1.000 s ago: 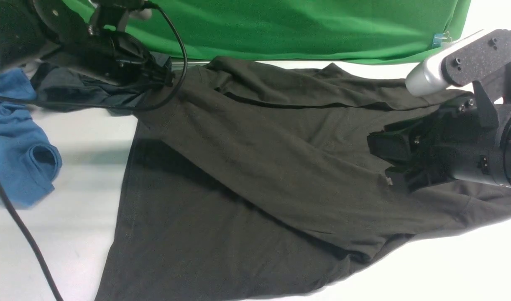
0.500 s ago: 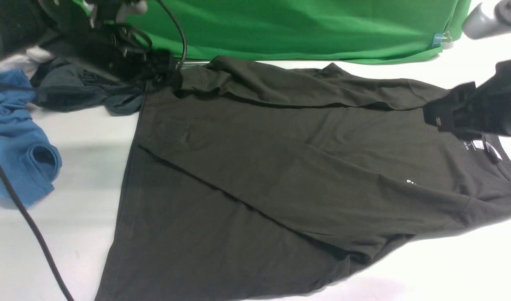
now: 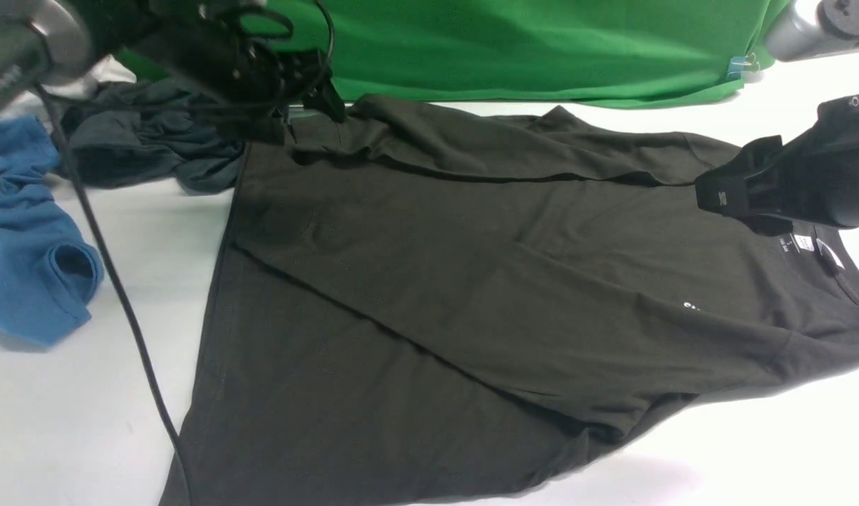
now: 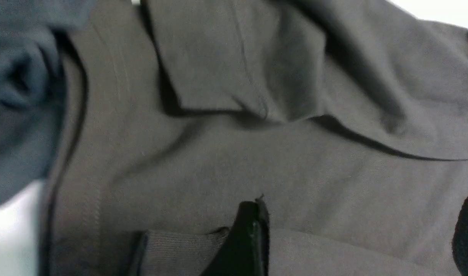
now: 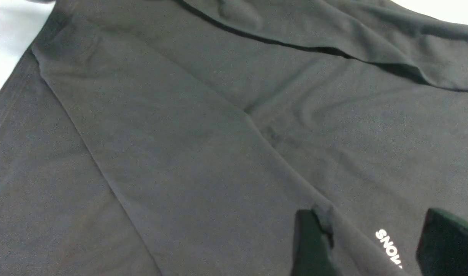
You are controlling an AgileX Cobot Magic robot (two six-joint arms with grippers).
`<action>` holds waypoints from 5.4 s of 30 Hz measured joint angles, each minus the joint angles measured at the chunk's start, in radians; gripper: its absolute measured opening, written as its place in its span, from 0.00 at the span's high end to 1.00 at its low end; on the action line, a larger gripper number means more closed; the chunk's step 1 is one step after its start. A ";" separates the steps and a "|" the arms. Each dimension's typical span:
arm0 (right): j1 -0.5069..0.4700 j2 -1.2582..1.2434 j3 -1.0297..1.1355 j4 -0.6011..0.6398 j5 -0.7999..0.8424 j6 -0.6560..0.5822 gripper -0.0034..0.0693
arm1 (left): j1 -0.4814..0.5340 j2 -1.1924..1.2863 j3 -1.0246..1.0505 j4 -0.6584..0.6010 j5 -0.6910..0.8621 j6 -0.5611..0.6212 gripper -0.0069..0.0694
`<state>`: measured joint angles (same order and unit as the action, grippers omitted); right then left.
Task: Fold a long-sleeved shirt on a white desktop.
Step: 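Grab the top left corner of the dark shirt with the left gripper, then fold the left side of the dark shirt inward over its body with the left gripper, then grasp the near edge of the shirt at its hem and shoulder corners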
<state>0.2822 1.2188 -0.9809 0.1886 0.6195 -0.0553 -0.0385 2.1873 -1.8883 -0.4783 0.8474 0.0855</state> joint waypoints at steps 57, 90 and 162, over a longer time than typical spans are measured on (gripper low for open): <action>0.000 0.000 0.000 0.019 -0.041 0.000 0.41 | 0.044 0.100 -0.008 -0.250 -0.284 0.078 0.86; 0.000 -0.087 -0.001 0.015 0.022 -0.019 0.41 | -0.040 -0.243 0.253 0.243 0.141 0.051 0.86; 0.000 -0.087 -0.001 0.015 -0.008 -0.023 0.41 | -0.011 -0.693 1.314 0.129 -0.099 -0.119 0.21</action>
<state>0.2822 1.1318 -0.9817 0.2032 0.6113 -0.0779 -0.0491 1.4946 -0.5743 -0.3497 0.7486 -0.0332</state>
